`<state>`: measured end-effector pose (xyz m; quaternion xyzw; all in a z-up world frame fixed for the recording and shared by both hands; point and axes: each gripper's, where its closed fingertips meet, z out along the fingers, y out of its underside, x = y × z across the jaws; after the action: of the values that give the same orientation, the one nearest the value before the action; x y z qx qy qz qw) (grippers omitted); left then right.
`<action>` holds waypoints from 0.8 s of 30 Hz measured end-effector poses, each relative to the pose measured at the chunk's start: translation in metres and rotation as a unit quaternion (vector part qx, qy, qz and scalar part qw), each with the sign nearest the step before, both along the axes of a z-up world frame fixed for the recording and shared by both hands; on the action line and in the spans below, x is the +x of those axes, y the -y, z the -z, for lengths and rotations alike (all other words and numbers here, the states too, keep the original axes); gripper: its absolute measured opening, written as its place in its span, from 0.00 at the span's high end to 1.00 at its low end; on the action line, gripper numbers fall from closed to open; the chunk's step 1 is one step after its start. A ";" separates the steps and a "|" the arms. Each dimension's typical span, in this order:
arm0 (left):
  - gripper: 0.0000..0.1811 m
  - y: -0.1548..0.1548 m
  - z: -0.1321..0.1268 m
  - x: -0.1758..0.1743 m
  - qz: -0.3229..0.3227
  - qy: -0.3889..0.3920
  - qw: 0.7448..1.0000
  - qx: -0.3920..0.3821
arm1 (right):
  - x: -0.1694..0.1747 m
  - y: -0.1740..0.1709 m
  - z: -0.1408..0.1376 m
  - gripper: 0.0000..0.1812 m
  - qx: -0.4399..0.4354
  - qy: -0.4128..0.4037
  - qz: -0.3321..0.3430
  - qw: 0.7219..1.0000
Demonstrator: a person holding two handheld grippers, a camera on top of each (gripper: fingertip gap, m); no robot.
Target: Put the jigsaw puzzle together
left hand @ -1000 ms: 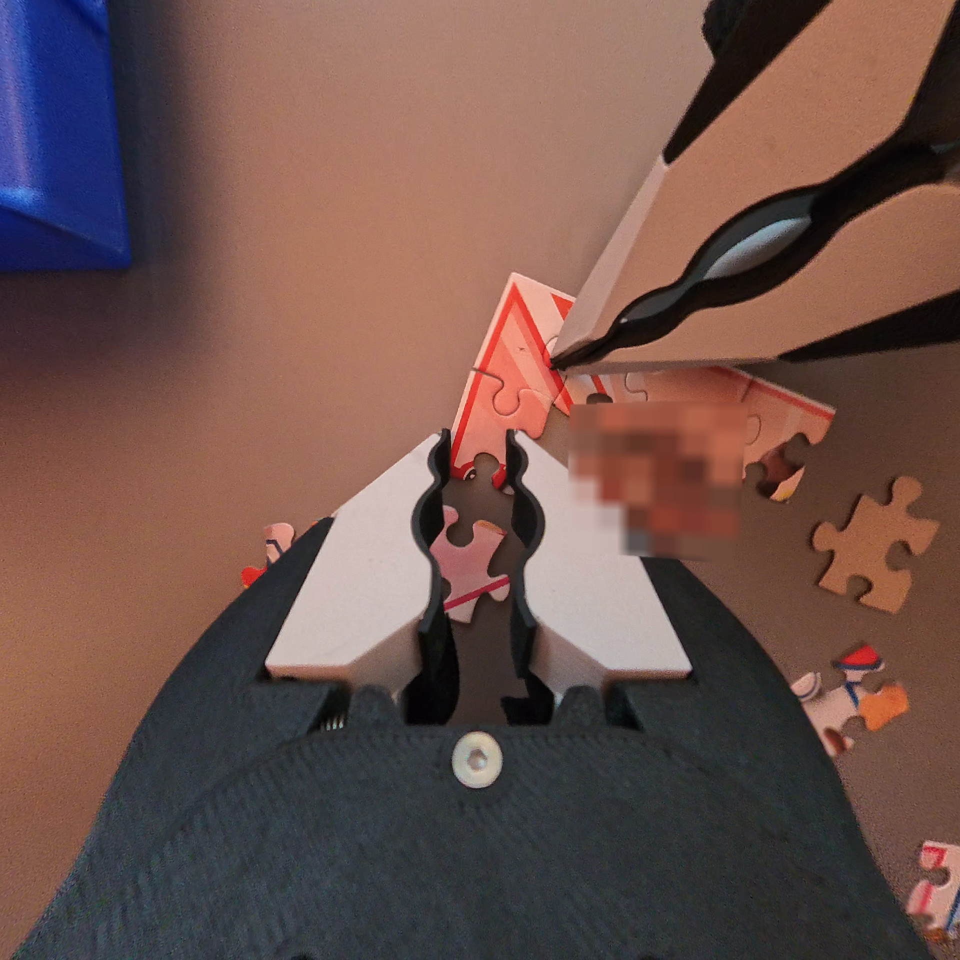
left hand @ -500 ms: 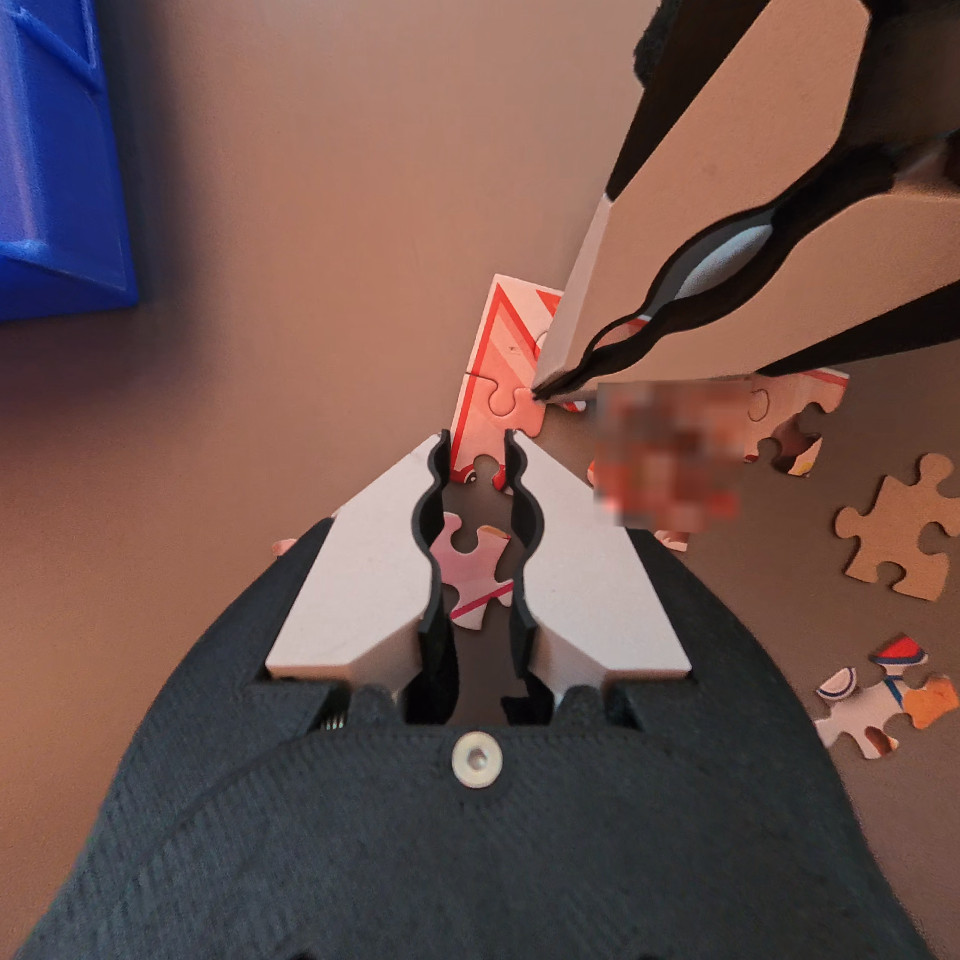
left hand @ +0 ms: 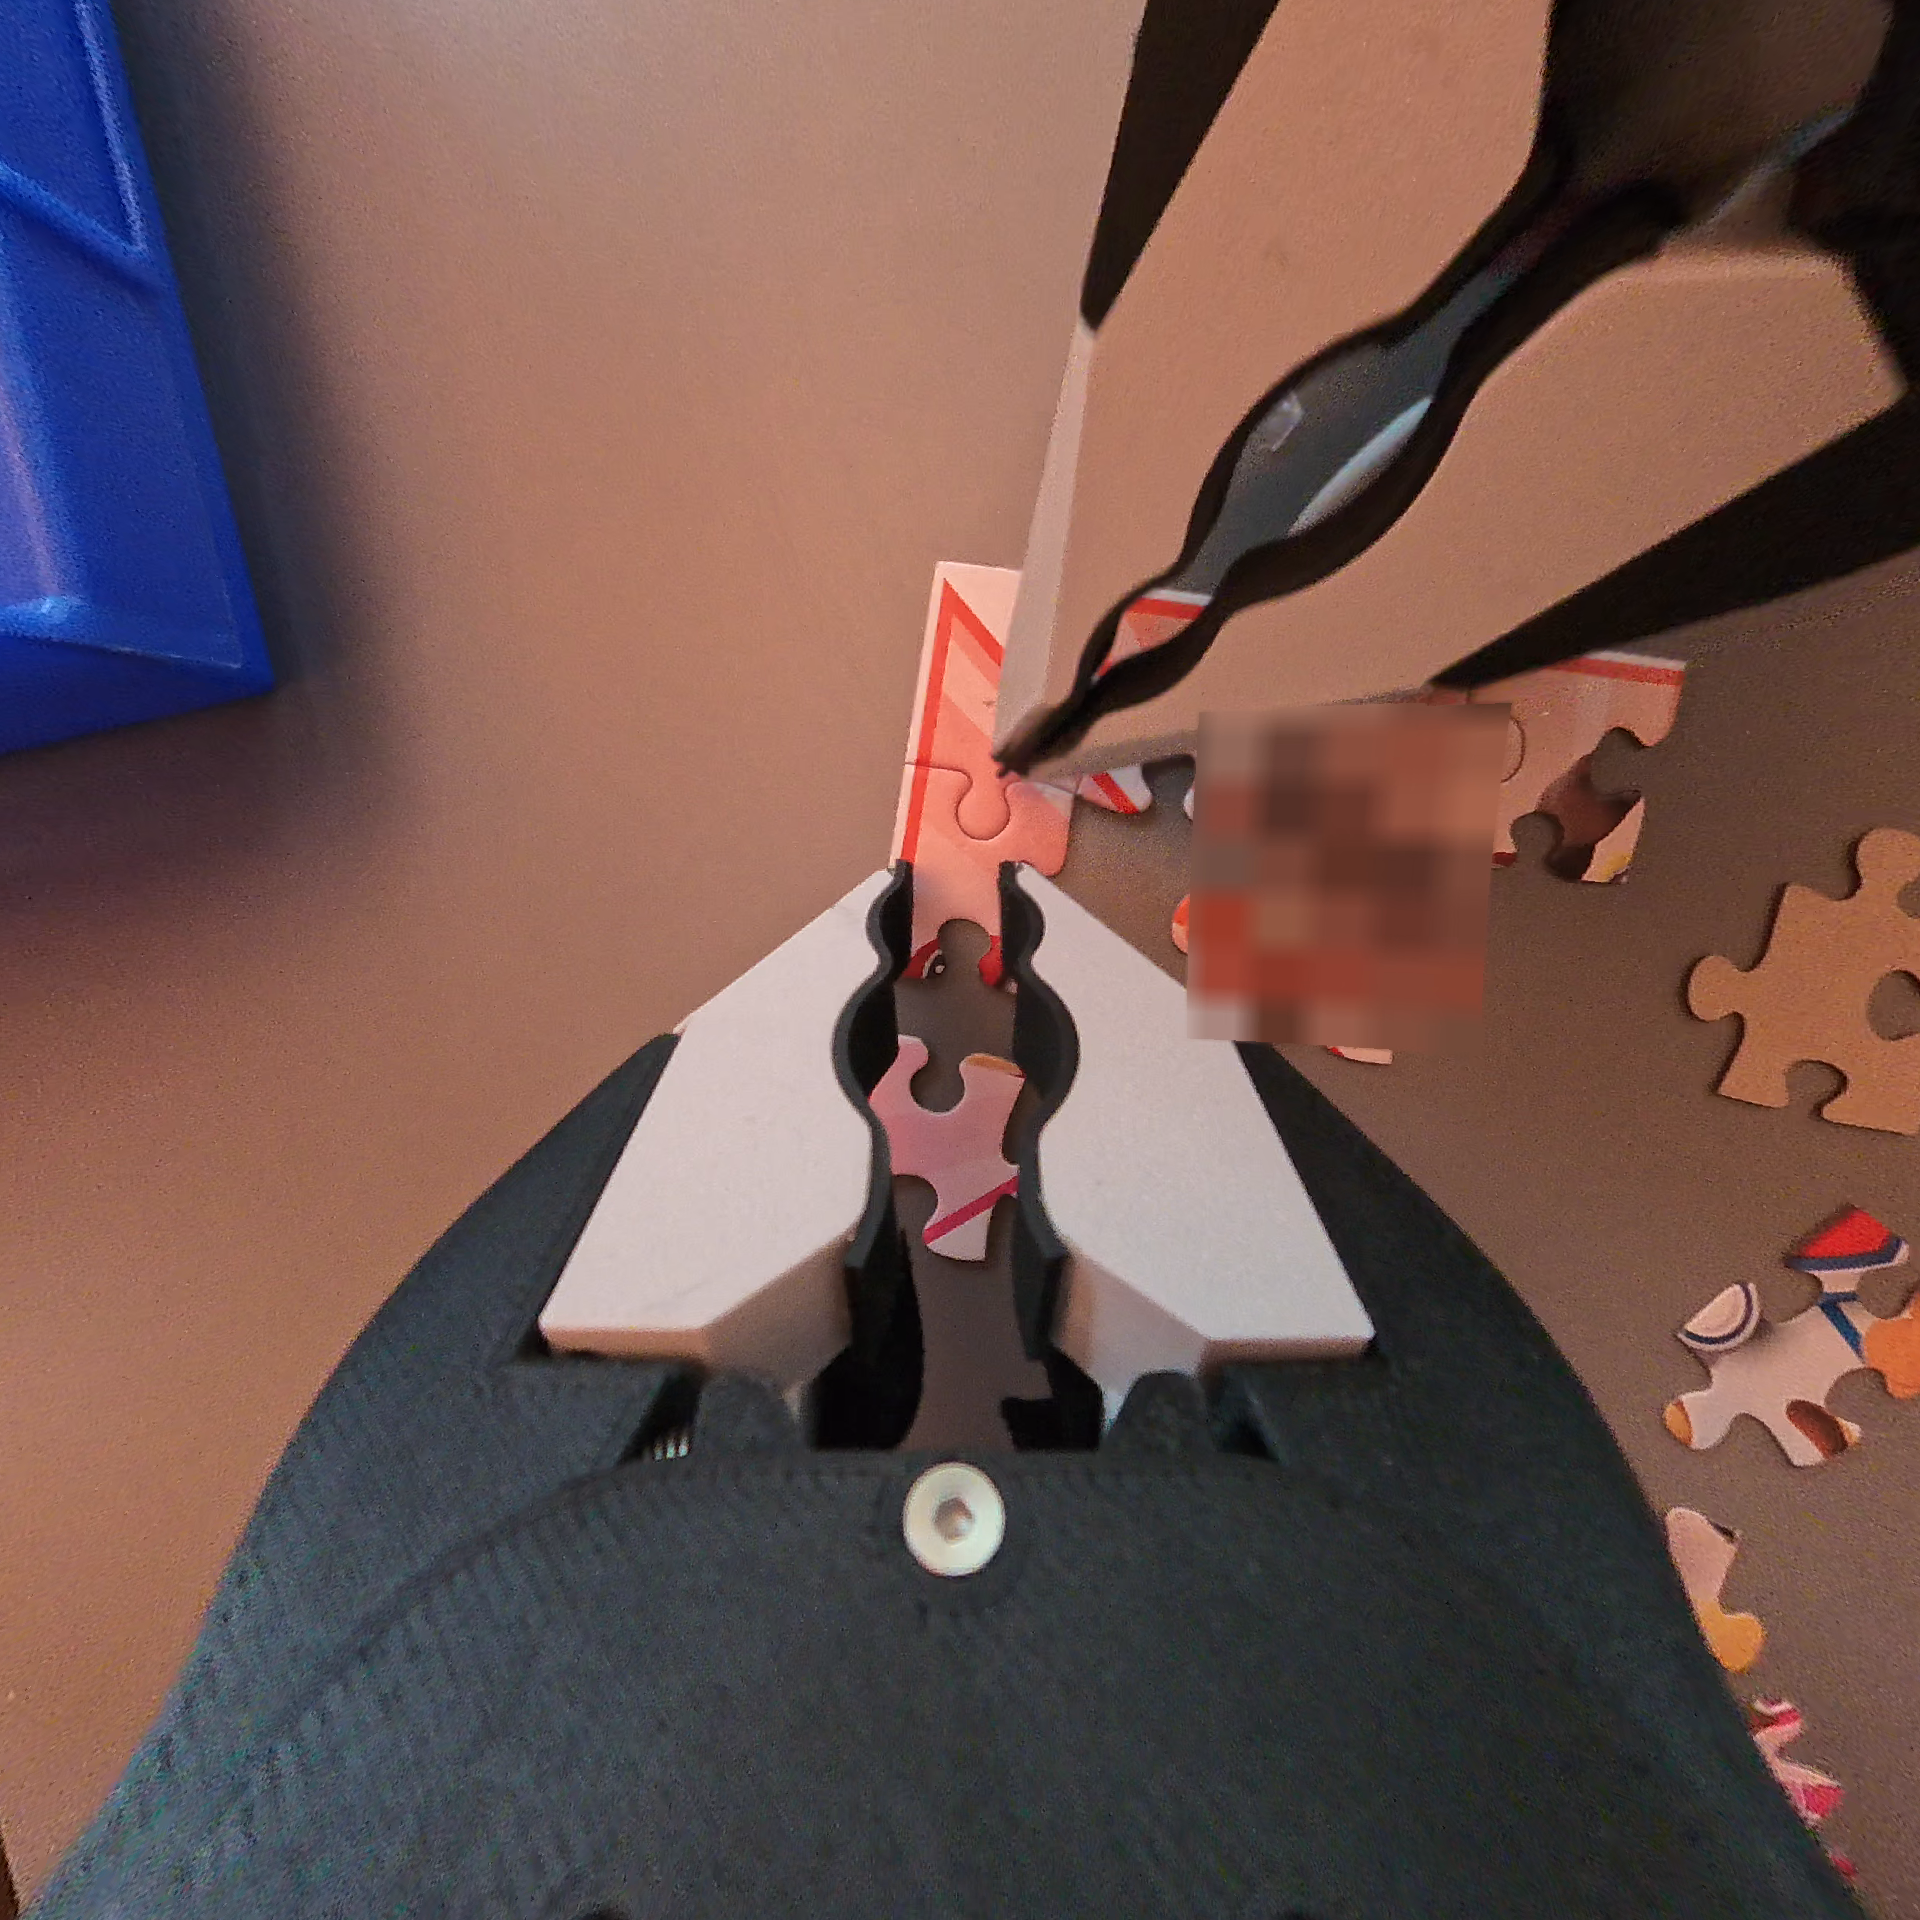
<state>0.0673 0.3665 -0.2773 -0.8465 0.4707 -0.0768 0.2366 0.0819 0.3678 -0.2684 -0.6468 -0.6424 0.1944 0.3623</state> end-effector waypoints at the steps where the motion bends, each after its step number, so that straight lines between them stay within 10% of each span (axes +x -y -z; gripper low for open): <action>1: 0.91 0.000 0.000 -0.001 0.000 0.000 1.000 0.005 | 0.000 -0.002 -0.006 1.00 0.006 -0.014 0.004 1.000; 11: 0.84 0.011 -0.026 -0.038 -0.054 0.035 0.998 -0.001 | 0.005 -0.008 0.003 1.00 0.003 0.006 0.013 1.000; 24: 0.81 0.027 0.000 -0.043 -0.047 0.006 0.999 -0.019 | 0.005 -0.002 0.007 1.00 0.004 0.012 -0.008 1.000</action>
<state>0.0239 0.3394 -0.2776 -0.8714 0.4277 -0.0801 0.2264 0.0868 0.3693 -0.2749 -0.6419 -0.6529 0.1871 0.3560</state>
